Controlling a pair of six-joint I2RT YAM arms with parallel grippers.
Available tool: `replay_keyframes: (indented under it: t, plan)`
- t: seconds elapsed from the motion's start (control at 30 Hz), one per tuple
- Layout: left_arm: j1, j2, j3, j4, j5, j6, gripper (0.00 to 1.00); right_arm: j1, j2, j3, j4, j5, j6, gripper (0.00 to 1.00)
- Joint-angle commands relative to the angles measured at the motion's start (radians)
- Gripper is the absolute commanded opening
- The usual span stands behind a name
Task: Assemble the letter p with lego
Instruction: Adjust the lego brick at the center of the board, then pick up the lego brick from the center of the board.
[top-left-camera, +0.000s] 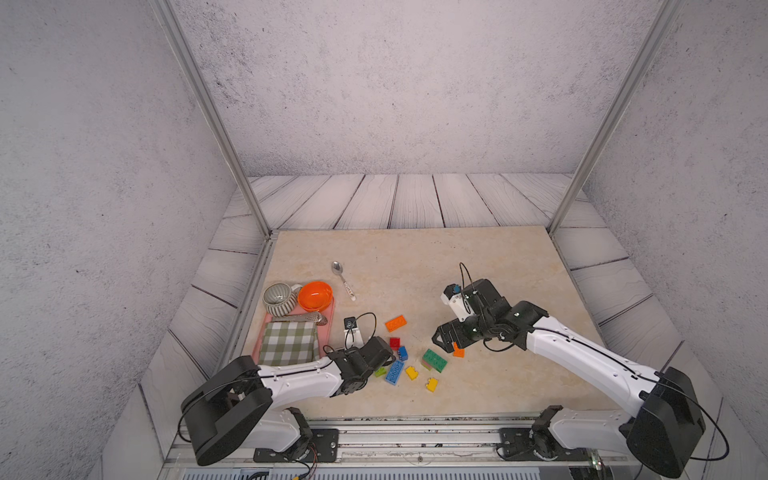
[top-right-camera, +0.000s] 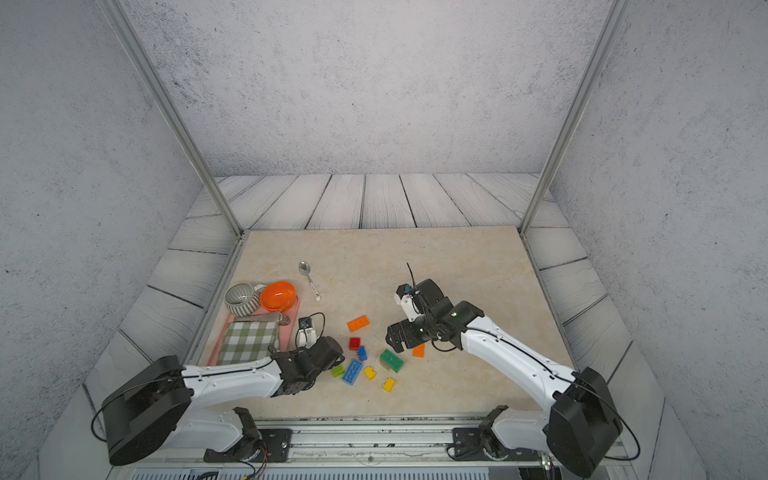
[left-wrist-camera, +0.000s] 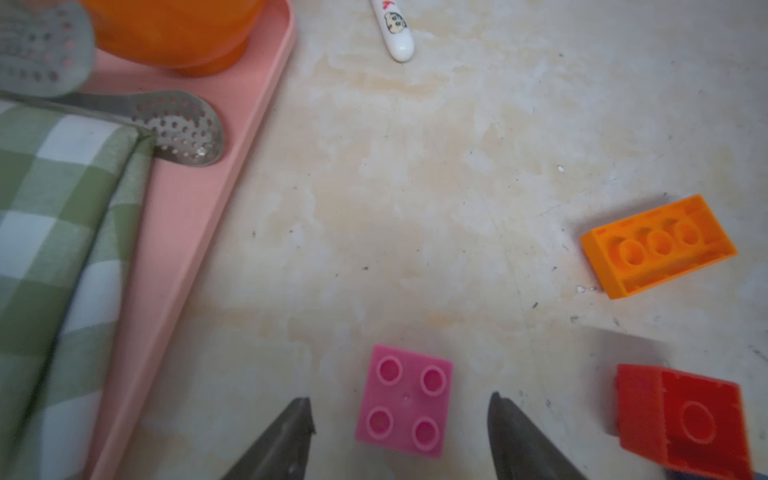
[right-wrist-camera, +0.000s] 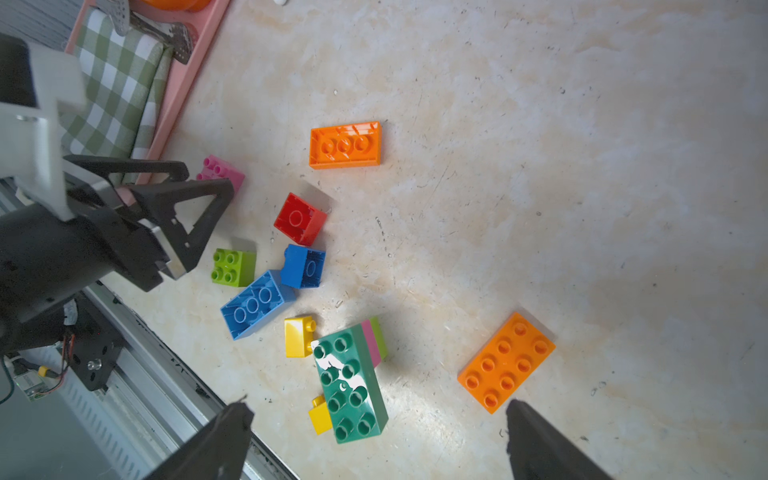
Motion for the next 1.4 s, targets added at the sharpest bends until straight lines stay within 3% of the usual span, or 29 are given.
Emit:
replay_keyframes:
  t: [0.0,0.23,0.37,0.53,0.67,0.77,0.97,1.37]
  plan:
    - [-0.004,-0.073,0.051,-0.189,0.036,-0.014,0.81,-0.002,-0.024,-0.011,0.001,0.000,0.004,0.99]
    - [0.094,-0.133,0.153,-0.396,0.208,0.116,0.99,-0.002,-0.054,-0.025,0.005,0.066,0.067,0.99]
    - [0.191,-0.098,0.212,-0.438,0.349,0.227,0.98,-0.002,-0.076,-0.027,0.002,0.088,0.079,0.99]
    - [0.228,0.005,0.299,-0.489,0.400,0.317,1.00,-0.002,-0.138,-0.088,0.041,0.106,0.084,0.99]
    - [0.253,0.114,0.362,-0.502,0.460,0.368,0.80,-0.002,-0.194,-0.112,0.038,0.163,0.110,0.99]
    - [0.272,0.203,0.422,-0.524,0.505,0.403,0.74,-0.003,-0.232,-0.129,0.044,0.171,0.111,0.99]
    - [0.289,0.310,0.466,-0.519,0.522,0.436,0.70,-0.004,-0.256,-0.134,0.041,0.174,0.104,0.99]
    - [0.343,0.342,0.445,-0.456,0.590,0.448,0.56,-0.004,-0.239,-0.131,0.043,0.153,0.093,0.99]
